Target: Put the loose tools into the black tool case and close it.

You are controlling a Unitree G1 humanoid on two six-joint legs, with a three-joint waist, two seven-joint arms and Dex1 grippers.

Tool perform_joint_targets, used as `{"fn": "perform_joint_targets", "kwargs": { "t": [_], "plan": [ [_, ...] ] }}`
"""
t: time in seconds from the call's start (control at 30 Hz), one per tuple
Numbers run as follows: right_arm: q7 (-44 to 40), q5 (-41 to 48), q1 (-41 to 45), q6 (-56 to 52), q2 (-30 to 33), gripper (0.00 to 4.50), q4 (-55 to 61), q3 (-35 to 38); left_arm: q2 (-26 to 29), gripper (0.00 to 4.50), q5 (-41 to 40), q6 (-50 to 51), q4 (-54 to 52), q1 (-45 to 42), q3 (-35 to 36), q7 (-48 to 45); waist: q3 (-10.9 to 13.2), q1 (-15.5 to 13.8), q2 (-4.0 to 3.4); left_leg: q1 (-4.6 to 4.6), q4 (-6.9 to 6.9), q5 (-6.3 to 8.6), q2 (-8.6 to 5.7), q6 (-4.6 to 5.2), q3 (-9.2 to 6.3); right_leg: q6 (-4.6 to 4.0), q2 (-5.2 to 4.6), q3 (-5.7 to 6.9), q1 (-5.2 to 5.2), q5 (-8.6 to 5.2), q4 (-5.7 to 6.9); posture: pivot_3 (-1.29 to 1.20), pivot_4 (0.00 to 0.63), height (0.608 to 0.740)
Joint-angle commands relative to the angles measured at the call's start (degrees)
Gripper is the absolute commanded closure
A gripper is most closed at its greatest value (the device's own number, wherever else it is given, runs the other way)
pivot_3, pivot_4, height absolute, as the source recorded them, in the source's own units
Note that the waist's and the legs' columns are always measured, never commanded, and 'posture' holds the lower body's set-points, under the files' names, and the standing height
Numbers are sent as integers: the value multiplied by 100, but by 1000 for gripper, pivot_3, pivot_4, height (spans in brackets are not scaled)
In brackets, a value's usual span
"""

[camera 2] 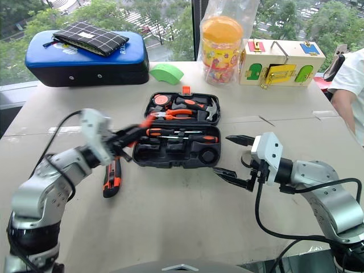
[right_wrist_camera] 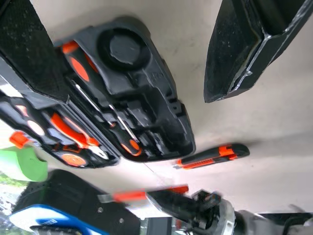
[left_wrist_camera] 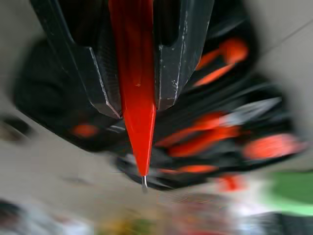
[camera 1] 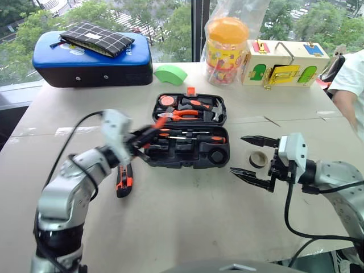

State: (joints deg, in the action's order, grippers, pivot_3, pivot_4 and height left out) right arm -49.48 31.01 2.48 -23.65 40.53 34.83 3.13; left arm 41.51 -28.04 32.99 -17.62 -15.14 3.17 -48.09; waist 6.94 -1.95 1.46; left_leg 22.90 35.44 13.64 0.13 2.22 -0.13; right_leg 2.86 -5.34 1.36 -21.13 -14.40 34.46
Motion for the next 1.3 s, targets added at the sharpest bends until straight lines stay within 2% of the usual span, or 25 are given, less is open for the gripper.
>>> {"fn": "perform_joint_targets", "kwargs": {
  "t": [0.03,0.23,0.3,0.5,0.8,1.0,1.13,1.2,1.27,1.3],
  "plan": [
    [50,98,-176,40,148,0,258,471,349,4128,979,-1524,1430,-846,-961,-1434,0,-15,0,0,0,-2,2,2,1,0,9,5,-1,0,0,0,150,740],
    [351,167,-716,-101,172,0,752,795,365,4128,2050,-3545,4130,-2398,-1801,-2842,3,-24,17,0,0,-2,15,6,12,2,27,12,0,0,-7,0,150,740],
    [450,122,-842,-103,134,0,843,783,279,4128,2238,-3998,4747,-2705,-1920,-3059,1,-30,24,7,8,-2,14,6,2,3,55,28,-1,0,-6,0,150,740],
    [633,110,-978,-90,88,0,955,767,-16,4128,2742,-4864,6135,-3420,-2024,-3272,7,-34,25,9,66,13,13,32,4,8,53,28,22,-1,7,0,150,740],
    [635,29,-1084,37,122,0,881,820,-327,4128,2714,-4990,6436,-3561,-1938,-3745,8,-29,28,6,85,15,13,35,-1,13,56,33,31,-1,23,0,150,740],
    [643,-23,-1148,66,103,0,880,820,-289,4128,2789,-4833,6003,-3247,-1912,-3653,7,-29,28,5,86,17,12,39,-4,34,58,37,34,10,28,0,150,740],
    [647,-43,-1127,66,85,0,871,778,-329,4128,2968,-4969,6206,-3274,-1899,-3451,7,-31,28,2,87,17,12,39,-6,34,59,39,39,10,28,0,150,740],
    [631,-44,-1108,66,90,0,858,767,-347,3106,2980,-5017,6337,-3359,-1853,-3450,7,-28,28,0,89,17,12,39,-6,35,59,39,41,11,28,0,150,740],
    [621,-35,-1104,60,96,0,862,778,-382,2460,2857,-4850,6351,-3443,-1698,-3407,8,-25,28,-1,90,17,12,39,-4,35,59,37,41,11,29,0,150,740],
    [616,-23,-1112,57,100,0,869,797,-387,1972,2670,-4564,6256,-3496,-1534,-3407,9,-26,29,-1,91,17,12,39,-5,35,60,38,41,11,30,0,150,740]
  ]
}}
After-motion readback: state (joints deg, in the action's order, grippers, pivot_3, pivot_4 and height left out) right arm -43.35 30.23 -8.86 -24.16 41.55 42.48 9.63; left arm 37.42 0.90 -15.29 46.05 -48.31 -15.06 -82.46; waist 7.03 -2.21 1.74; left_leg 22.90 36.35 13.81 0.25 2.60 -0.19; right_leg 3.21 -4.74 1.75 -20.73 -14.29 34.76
